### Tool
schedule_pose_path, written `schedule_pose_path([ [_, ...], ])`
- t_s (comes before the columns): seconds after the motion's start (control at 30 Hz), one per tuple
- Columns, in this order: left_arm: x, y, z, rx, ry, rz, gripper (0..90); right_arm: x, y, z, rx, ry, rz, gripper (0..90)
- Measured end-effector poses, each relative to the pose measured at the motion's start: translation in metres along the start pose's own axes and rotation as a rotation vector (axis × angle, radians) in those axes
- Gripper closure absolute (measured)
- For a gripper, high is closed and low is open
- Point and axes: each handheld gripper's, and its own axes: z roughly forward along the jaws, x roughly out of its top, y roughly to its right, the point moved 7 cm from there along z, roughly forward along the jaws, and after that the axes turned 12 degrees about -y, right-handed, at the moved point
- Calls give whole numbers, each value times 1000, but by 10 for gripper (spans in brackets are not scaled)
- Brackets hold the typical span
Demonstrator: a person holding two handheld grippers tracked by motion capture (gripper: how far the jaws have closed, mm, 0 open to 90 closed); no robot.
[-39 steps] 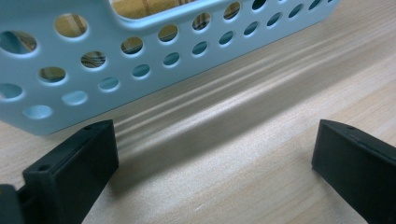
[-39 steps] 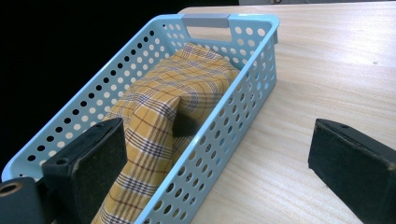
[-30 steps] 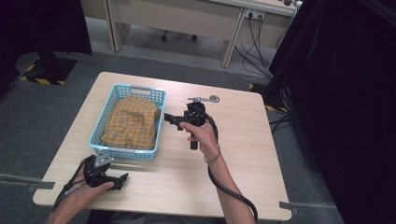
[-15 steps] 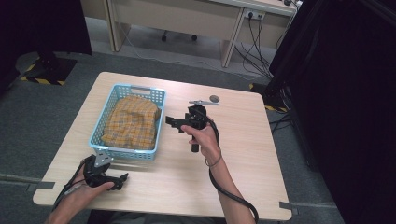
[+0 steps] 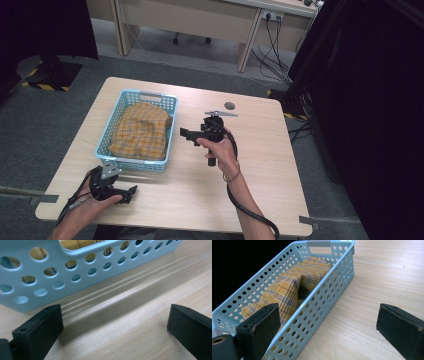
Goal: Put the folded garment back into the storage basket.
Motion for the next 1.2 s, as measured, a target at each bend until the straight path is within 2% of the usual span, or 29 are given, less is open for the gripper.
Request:
schedule_pose_path([
  [0.43, 0, 0, 0, 1, -2, 1, 0, -12, 5, -1, 1, -5, -13, 60],
  [0.57, 0, 0, 0, 2, -2, 1, 0, -17, 5, -3, 24, -5, -14, 60],
  [0.77, 0, 0, 0, 1, -2, 1, 0, -25, 8, -3, 22, -14, -18, 60],
  [1.2, 0, 0, 0, 1, -2, 1, 0, -38, 16, -1, 26, -25, -10, 60],
])
